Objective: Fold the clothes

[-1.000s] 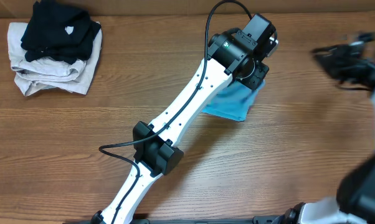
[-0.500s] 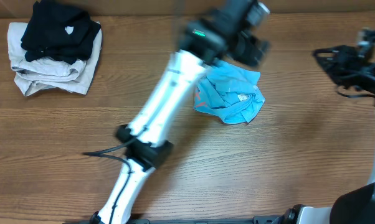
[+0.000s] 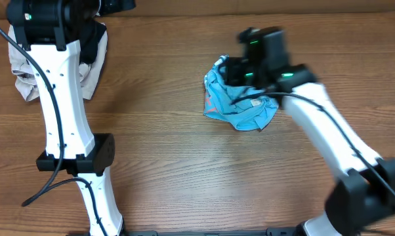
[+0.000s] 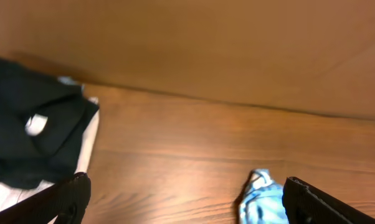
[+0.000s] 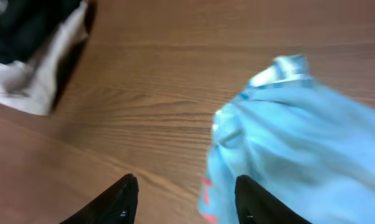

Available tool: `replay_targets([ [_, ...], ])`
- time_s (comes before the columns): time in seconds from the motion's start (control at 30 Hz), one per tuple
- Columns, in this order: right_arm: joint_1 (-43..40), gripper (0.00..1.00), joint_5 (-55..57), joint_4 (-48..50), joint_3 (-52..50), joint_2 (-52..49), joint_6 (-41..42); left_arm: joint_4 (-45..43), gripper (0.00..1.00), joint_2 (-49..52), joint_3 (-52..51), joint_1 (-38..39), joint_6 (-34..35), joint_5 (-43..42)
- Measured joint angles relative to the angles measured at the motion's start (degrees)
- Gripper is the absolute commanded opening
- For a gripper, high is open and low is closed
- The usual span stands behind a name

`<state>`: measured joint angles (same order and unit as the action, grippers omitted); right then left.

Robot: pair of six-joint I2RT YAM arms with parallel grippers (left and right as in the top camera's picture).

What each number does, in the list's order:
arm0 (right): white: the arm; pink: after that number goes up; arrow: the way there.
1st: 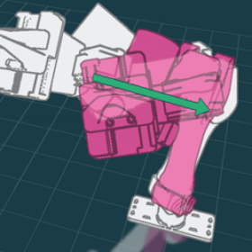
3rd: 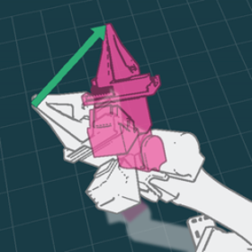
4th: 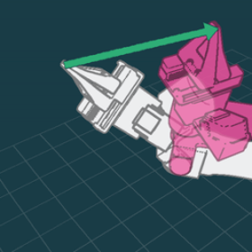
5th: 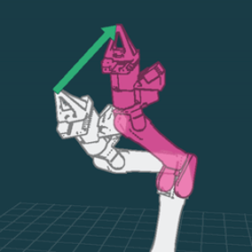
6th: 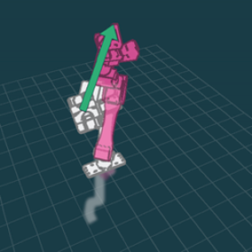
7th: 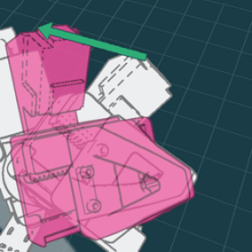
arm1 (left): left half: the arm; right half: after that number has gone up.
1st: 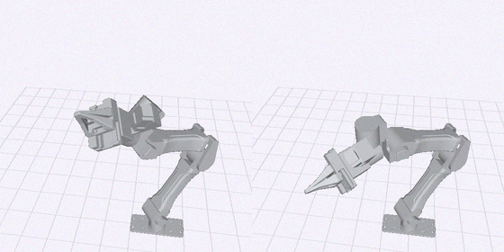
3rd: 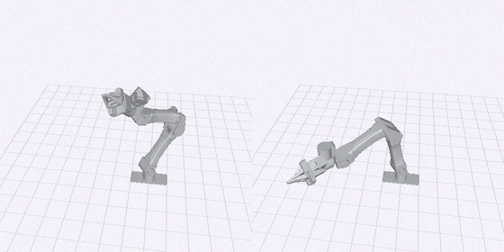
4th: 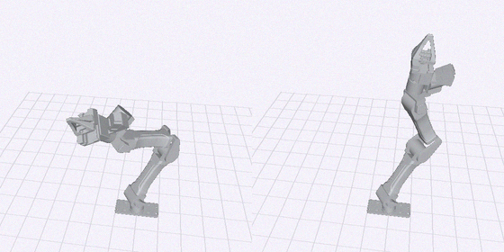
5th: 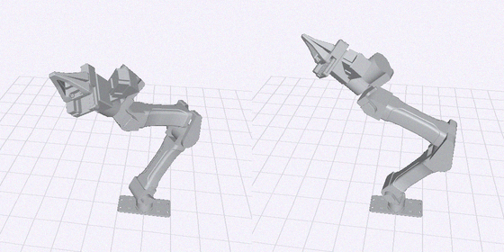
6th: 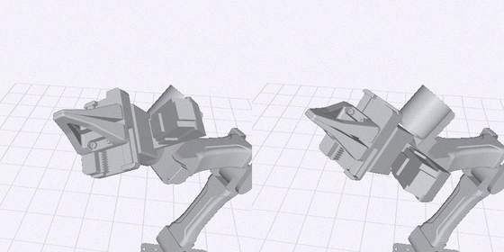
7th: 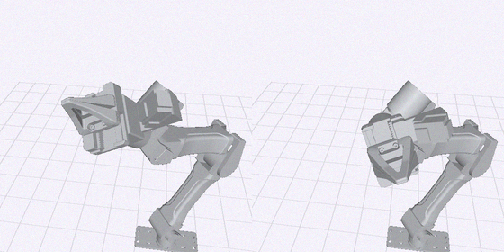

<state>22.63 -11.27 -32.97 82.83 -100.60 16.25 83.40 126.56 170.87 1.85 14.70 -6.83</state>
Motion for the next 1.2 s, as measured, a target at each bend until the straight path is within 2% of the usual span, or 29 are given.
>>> replay_targets([
  [0.13, 4.15, 0.46, 4.46, 5.11, 0.00, -7.65, 2.01, 0.26, 1.00, 0.20, -3.15, -0.50, 0.02, 0.02],
  [0.3, 4.35, 0.42, 5.75, 10.40, -0.04, -13.64, 2.71, 0.44, 1.00, 0.22, -5.53, -0.46, 0.00, 0.00],
  [0.77, 4.07, 0.36, 6.88, 12.79, -0.04, -18.14, 4.44, 0.20, 1.00, 0.22, -7.28, -0.46, 0.00, 0.02],
  [1.03, 3.76, 0.24, 10.27, 14.08, -0.04, -18.95, 5.22, 0.22, 1.00, 0.22, -7.28, -0.46, 0.00, 0.02],
  [1.2, 2.27, 0.04, 11.28, 14.12, -0.04, -18.95, 6.12, 0.22, 1.00, 0.22, -7.28, -0.46, 0.00, 0.02],
])
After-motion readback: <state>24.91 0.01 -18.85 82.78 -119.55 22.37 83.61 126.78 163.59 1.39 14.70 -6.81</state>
